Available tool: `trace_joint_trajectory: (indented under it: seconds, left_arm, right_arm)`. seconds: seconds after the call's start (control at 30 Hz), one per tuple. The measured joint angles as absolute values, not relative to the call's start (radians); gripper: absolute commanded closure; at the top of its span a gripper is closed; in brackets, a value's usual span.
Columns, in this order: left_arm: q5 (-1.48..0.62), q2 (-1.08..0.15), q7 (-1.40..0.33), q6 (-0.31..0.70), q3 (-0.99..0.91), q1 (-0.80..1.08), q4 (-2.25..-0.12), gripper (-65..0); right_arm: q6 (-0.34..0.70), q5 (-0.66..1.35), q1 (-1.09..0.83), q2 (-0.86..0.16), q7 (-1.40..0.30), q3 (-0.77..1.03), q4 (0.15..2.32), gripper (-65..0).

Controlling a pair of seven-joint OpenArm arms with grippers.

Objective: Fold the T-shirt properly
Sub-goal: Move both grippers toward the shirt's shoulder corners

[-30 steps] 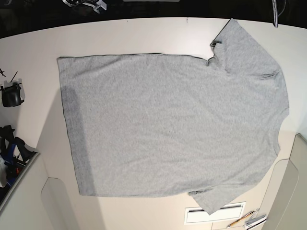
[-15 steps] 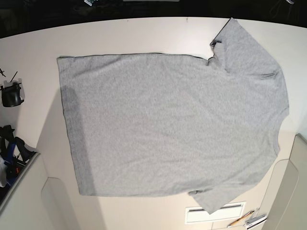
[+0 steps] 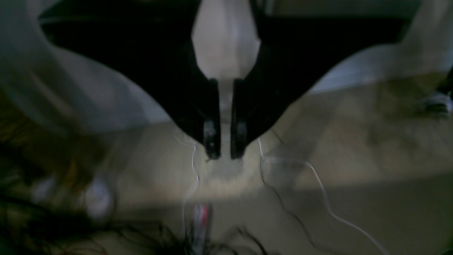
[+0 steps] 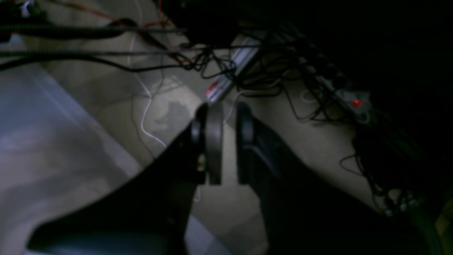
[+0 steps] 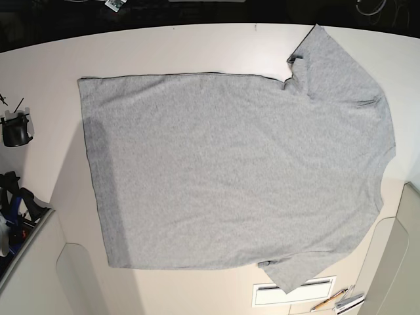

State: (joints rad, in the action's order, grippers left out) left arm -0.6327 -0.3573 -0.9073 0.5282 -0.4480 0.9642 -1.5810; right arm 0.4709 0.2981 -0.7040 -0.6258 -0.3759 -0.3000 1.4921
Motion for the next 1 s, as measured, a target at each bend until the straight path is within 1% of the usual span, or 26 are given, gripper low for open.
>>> trace_joint_trajectory:
  seconds: [0.13, 0.3, 0.43, 0.6, 0.73, 0.77, 0.8, 0.83, 0.93, 0.97, 1.0]
  left_arm:
    - [-0.745, -0.357, -0.912, 0.532, -0.579, 1.019, -1.721, -5.5]
    - [-0.895, -0.358, -0.917, 0.532, -0.736, 1.039, -1.820, -5.5]
    - [-1.013, -0.358, -0.921, 0.532, -0.837, 1.039, -1.857, -5.5]
    - [-1.137, -0.358, -0.924, 0.533, -0.893, 1.039, -1.888, -5.6]
    - [-1.161, -0.357, -0.928, 0.536, -0.893, 1.024, -1.899, -6.1]
    - [-1.159, -0.356, -0.930, 0.536, -0.893, 1.013, -1.899, -7.3]
    - [-1.160, -0.355, -0.930, 0.536, -0.893, 0.997, -1.899, -10.8]
    - [-1.161, -0.355, -0.929, 0.537, -0.893, 0.983, -1.899, -15.4]
    - [-1.162, -0.357, -0.928, 0.540, -0.893, 0.958, -1.899, -30.9]
    - [-1.161, -0.356, -0.930, 0.539, -0.893, 0.950, -1.899, -33.7]
    - [-1.160, -0.355, -0.929, 0.540, -0.893, 0.942, -1.899, -34.9]
  right_arm:
    - [0.529, 0.363, -0.720, -0.626, -0.425, -0.208, 1.560, -6.4]
    - [0.554, 0.472, -0.720, -0.626, -0.485, -0.083, 1.636, -6.4]
    - [0.557, 0.532, -0.720, -0.626, -0.491, -0.003, 1.700, -6.4]
    - [0.561, 0.585, -0.718, -0.626, -0.495, 0.078, 1.784, -6.4]
    - [0.561, 0.636, -0.685, -0.626, -0.496, 0.139, 1.818, -6.4]
    - [0.561, 0.636, -0.667, -0.625, -0.496, 0.151, 1.818, -6.4]
    - [0.561, 0.636, -0.646, -0.623, -0.499, 0.160, 1.818, -6.5]
    - [0.559, 0.637, -0.625, -0.620, -0.499, 0.173, 1.818, -8.1]
    - [0.548, 0.639, -0.568, -0.618, -0.499, 0.187, 1.818, -16.1]
    - [0.534, 0.639, -0.553, -0.618, -0.499, 0.189, 1.818, -19.1]
    - [0.513, 0.639, -0.537, -0.618, -0.503, 0.189, 1.818, -21.8]
